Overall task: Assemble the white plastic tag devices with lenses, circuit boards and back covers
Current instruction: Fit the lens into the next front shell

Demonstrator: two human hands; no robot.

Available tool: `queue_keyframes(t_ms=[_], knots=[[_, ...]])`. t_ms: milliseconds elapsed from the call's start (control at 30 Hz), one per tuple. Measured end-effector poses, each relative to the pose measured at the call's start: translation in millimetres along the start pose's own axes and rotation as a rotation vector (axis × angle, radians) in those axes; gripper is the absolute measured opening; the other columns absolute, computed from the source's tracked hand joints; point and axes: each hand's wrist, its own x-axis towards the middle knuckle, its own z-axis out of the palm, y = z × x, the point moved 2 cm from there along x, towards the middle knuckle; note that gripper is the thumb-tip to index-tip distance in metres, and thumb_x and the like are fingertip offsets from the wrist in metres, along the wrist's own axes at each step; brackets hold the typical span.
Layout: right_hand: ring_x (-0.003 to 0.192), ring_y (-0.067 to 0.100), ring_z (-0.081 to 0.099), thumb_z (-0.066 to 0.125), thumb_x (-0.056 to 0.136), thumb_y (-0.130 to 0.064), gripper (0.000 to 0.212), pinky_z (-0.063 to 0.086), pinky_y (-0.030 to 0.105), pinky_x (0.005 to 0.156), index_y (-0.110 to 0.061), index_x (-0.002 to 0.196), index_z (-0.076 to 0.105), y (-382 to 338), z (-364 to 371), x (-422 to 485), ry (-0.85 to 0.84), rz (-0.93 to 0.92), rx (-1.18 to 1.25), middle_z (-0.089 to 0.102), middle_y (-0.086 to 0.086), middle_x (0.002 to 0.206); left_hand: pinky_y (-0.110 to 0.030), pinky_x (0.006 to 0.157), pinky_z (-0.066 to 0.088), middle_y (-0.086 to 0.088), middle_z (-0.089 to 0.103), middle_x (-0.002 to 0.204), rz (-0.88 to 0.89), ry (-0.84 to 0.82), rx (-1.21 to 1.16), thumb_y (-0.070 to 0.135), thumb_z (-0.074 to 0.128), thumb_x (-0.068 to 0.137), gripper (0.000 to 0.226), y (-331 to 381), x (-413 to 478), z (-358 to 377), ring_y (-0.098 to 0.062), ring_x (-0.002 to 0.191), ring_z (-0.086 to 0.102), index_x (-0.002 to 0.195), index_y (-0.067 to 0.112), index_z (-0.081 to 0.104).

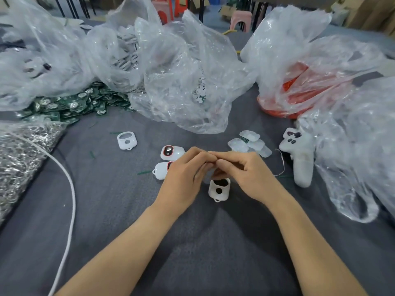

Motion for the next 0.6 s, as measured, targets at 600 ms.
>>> queue_keyframes(t_ms=[600], knots=[[0.061, -0.001, 0.05, 0.082, 0.072, -0.011, 0.019, 0.039, 0.011, 0.063, -0.017, 0.089, 0.075, 7, 5, -29, 0.227, 0.061, -0.3, 0.06, -0.004, 0.08, -0.021, 0.106, 0.037, 0.001, 0.053, 0.128, -0.144, -0.452, -0.232, 0.009, 0.059, 0.085, 0.067, -10, -6, -6, -0.002, 0.125, 0.047, 0.143, 0.031, 0.033]])
